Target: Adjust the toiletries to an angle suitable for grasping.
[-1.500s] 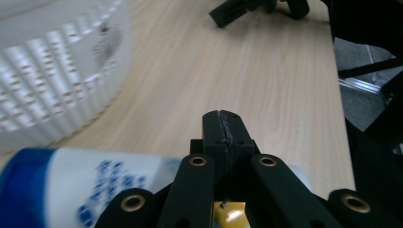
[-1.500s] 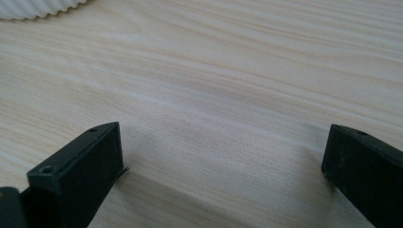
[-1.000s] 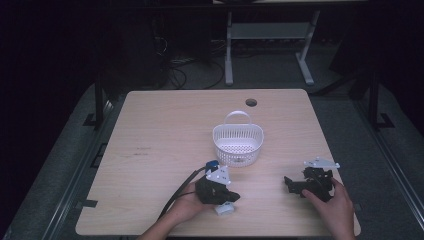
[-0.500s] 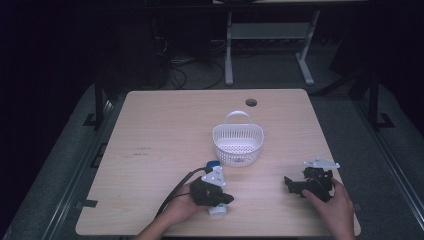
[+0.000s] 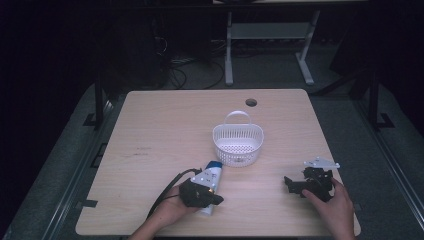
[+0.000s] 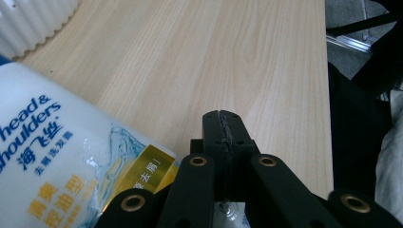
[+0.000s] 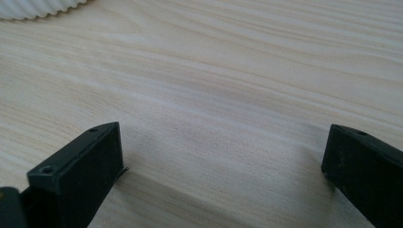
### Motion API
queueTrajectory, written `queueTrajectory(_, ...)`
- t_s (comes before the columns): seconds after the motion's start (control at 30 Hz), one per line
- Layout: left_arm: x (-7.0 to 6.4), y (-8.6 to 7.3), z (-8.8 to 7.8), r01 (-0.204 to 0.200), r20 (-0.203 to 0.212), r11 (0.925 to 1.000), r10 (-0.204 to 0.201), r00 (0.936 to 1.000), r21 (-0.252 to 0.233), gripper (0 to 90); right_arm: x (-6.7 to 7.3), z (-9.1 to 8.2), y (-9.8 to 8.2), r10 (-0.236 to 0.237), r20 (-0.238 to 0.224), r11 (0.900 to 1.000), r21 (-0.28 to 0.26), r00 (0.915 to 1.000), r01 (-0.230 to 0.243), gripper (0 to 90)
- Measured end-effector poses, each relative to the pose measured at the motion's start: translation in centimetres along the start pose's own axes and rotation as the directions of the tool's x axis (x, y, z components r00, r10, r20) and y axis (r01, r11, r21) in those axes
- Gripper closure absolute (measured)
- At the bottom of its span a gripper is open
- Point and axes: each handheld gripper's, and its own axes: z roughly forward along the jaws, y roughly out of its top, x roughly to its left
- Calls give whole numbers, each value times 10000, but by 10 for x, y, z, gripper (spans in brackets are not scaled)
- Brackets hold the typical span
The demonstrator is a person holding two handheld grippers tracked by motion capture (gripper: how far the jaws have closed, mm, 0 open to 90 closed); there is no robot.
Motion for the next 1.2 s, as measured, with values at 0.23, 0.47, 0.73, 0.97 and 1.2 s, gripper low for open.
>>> queueTrajectory(0.23,1,-7,-8,92,-117,9999,-91,9999,73,900,0,0,0,1,0,10000,1,10000,-1,0)
queueTrajectory(0.47,2,-14,-15,179,-314,9997,-173,9994,178,900,0,0,0,-1,1,10000,-1,10000,1,0)
queueTrajectory(0.73,7,-25,-30,371,-883,9987,-339,9955,343,900,0,0,0,-2,0,10000,-2,10000,2,0)
queueTrajectory(0.97,14,-30,-41,632,-1096,9972,-586,9923,397,900,0,0,0,-5,0,10000,-2,10000,5,0)
queueTrajectory(1.2,19,-36,-51,815,-1250,9962,-772,9891,294,900,0,0,0,-1,1,10000,-2,10000,1,0)
